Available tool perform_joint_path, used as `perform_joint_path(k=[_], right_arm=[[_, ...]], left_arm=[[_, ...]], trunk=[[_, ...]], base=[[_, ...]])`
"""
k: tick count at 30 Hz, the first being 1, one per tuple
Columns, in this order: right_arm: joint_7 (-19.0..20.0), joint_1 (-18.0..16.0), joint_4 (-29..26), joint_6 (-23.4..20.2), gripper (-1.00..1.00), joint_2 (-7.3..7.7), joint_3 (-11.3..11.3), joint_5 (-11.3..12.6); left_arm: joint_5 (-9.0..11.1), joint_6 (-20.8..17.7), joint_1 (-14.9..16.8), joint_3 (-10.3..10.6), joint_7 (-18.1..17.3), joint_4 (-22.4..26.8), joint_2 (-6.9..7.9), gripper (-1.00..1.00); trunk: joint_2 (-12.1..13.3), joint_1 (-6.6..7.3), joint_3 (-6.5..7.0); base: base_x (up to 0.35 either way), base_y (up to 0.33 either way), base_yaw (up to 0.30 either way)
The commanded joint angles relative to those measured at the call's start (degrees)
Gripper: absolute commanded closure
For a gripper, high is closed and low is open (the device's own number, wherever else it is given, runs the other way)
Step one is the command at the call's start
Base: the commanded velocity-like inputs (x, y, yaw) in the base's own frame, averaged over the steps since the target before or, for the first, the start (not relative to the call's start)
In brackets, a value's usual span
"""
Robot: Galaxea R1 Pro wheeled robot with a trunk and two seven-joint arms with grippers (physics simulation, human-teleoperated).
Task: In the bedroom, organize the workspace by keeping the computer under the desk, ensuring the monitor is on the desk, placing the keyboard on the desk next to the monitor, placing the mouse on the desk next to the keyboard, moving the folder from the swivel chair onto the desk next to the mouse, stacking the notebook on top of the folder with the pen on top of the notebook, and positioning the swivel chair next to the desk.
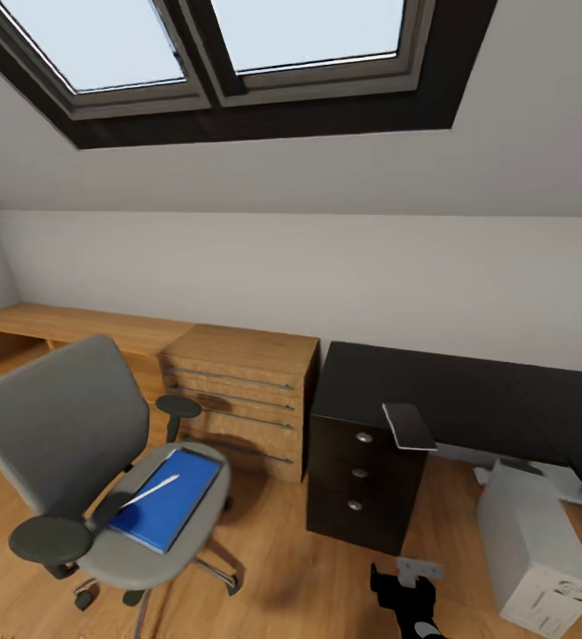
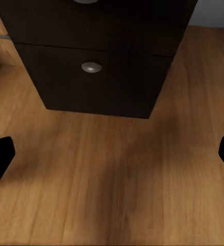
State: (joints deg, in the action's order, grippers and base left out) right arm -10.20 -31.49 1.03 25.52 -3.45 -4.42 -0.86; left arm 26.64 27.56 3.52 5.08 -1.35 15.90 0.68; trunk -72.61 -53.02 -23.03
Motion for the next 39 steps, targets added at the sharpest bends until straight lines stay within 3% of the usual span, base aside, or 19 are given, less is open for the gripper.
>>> perform_joint_path(k=[1, 19, 39], right_arm=[[-0.04, -0.06, 0.11, 0.32, -1.00, -0.01, -0.42, -0.10], [0.01, 0.10, 0.11, 0.36, -1.00, 0.02, -0.42, -0.10], [0.09, 0.20, 0.11, 0.41, -1.00, 0.10, -0.42, -0.10]], left_arm=[[0.61, 0.21, 0.06, 0.48, -0.14, -0.09, 0.04, -1.00], [0.61, 0.21, 0.08, 0.55, -0.14, -0.16, 0.03, -1.00], [0.61, 0.21, 0.08, 0.55, -0.14, -0.16, 0.03, -1.00]], trunk=[[-0.04, 0.00, -0.08], [-0.04, 0.00, -0.16], [-0.04, 0.00, -0.16]], base=[[0.000, 0.287, 0.104], [0.070, 0.247, 0.010], [0.009, 0.012, -0.236]])
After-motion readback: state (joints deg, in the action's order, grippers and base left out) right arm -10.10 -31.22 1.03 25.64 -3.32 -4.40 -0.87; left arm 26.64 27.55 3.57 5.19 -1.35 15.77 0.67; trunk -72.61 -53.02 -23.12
